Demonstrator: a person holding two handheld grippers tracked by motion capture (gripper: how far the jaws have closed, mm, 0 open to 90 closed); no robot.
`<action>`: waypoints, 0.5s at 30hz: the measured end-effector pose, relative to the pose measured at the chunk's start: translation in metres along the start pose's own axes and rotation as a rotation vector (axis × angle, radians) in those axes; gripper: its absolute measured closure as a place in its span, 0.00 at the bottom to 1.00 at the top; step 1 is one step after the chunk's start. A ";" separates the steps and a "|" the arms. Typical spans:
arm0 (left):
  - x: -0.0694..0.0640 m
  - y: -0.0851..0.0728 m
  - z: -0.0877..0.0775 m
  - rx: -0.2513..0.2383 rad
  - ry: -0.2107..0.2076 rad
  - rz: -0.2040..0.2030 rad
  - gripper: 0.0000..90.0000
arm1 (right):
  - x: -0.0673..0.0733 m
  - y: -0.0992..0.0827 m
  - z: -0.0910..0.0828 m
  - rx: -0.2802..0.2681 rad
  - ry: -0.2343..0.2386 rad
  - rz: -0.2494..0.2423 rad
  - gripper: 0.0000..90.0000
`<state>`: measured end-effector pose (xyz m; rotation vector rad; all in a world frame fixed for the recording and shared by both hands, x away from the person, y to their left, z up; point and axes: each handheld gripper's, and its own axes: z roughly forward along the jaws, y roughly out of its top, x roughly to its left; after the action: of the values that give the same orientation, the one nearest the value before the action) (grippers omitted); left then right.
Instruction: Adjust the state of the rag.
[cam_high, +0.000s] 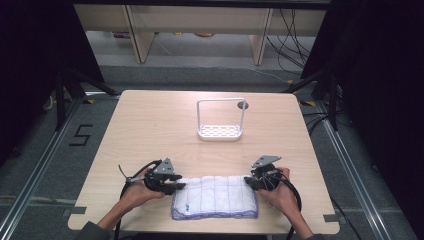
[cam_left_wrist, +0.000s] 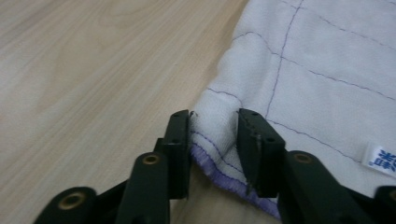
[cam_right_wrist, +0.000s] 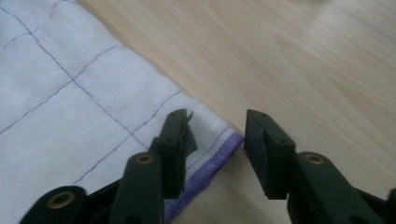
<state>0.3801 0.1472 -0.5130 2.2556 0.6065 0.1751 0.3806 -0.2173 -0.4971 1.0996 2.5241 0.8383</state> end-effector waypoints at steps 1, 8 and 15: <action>0.000 0.000 0.000 -0.004 -0.008 -0.010 0.78 | 0.000 0.000 0.000 0.000 0.002 0.013 0.73; -0.004 -0.003 -0.007 0.021 0.001 0.032 0.90 | -0.005 0.004 0.002 0.000 0.060 0.018 0.92; -0.015 -0.008 -0.013 0.009 0.026 0.058 0.92 | -0.012 0.023 0.011 -0.014 0.046 0.005 0.92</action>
<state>0.3600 0.1533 -0.5088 2.2837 0.5576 0.2317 0.4070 -0.2094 -0.4918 1.0947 2.5500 0.8909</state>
